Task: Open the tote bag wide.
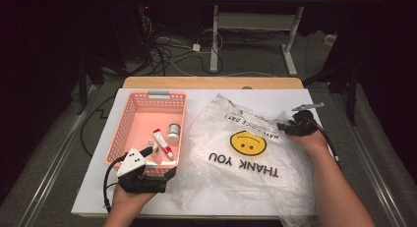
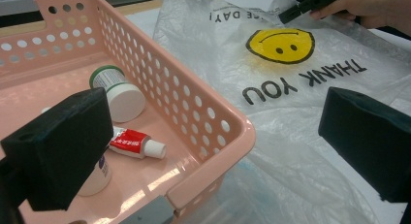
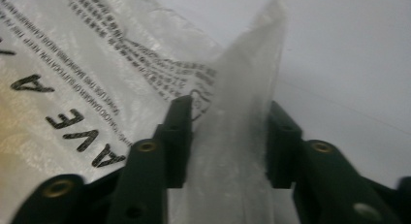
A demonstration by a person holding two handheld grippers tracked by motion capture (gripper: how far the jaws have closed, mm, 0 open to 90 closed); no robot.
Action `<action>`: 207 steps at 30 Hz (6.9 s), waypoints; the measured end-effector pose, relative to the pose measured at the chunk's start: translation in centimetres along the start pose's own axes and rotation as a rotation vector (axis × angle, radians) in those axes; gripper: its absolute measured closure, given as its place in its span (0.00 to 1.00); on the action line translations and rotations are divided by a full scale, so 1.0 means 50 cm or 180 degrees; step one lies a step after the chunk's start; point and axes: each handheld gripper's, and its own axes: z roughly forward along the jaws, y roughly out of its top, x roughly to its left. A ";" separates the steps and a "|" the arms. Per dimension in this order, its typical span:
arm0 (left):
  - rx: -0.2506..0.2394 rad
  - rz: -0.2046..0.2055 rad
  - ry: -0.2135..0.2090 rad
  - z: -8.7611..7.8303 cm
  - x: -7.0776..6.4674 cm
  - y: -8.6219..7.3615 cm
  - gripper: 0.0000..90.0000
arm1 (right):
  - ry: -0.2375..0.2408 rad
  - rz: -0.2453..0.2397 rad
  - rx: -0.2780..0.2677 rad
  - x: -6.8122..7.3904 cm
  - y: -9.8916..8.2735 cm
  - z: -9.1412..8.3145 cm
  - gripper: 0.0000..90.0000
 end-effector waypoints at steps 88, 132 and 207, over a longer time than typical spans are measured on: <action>0.0034 -0.0055 -0.0157 -0.015 0.006 -0.002 0.00 | 0.0226 -0.0137 -0.1028 0.247 -0.121 -0.232 0.17; -0.0029 -0.0017 -0.0145 -0.007 0.000 -0.010 0.00 | 0.0529 -0.0814 -0.0091 0.355 -0.107 -0.068 0.79; -0.0096 -0.0290 0.0112 -0.030 0.059 -0.015 0.00 | 0.0422 -0.0235 -0.1581 0.280 0.000 -0.158 1.00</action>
